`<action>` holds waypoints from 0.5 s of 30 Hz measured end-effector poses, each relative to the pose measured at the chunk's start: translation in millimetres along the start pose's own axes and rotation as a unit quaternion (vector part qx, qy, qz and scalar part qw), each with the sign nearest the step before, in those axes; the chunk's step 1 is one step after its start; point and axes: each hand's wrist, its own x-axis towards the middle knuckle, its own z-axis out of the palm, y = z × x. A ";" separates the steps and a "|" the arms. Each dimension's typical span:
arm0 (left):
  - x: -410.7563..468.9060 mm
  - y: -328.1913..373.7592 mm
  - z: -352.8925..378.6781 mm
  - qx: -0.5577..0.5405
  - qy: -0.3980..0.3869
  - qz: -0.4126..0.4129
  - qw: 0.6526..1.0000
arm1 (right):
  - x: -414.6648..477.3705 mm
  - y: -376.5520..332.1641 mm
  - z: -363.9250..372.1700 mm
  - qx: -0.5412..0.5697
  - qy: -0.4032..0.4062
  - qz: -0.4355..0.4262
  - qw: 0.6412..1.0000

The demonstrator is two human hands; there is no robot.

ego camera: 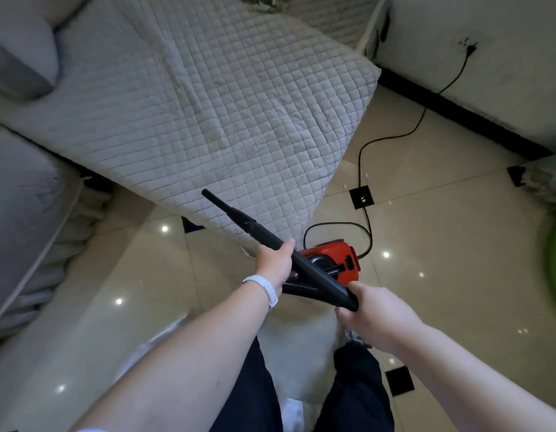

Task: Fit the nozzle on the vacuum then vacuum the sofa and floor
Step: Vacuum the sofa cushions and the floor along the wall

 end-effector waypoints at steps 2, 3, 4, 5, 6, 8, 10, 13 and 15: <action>-2.9 -4.1 8.4 -0.013 0.023 0.000 1.000 | 10.7 11.6 -7.2 -0.011 -0.016 -0.020 1.000; -3.0 -7.8 12.3 -0.022 0.034 0.000 0.999 | 16.1 18.4 -10.6 -0.017 -0.025 -0.031 0.999; -2.5 -12.7 16.4 -0.036 0.049 0.005 0.998 | 22.2 25.0 -13.6 -0.023 -0.034 -0.046 0.998; -1.7 -18.1 21.3 -0.054 0.063 0.008 0.997 | 27.8 31.6 -16.0 -0.029 -0.042 -0.060 0.997; -0.5 -24.7 27.3 -0.067 0.071 0.005 0.995 | 32.1 39.6 -17.8 -0.037 -0.052 -0.072 0.995; 1.4 -43.7 40.8 -0.076 0.095 -0.003 0.993 | 38.0 56.0 -20.0 -0.048 -0.073 -0.085 0.993; 2.4 -61.0 51.5 -0.090 0.123 -0.006 0.988 | 45.3 71.3 -18.5 -0.055 -0.088 -0.096 0.990; 5.0 -82.8 57.5 -0.109 0.161 -0.005 0.981 | 55.1 82.9 -14.4 -0.080 -0.110 -0.114 0.984; 7.7 -96.7 54.5 -0.117 0.178 -0.007 0.977 | 60.2 84.6 -6.7 -0.090 -0.121 -0.127 0.980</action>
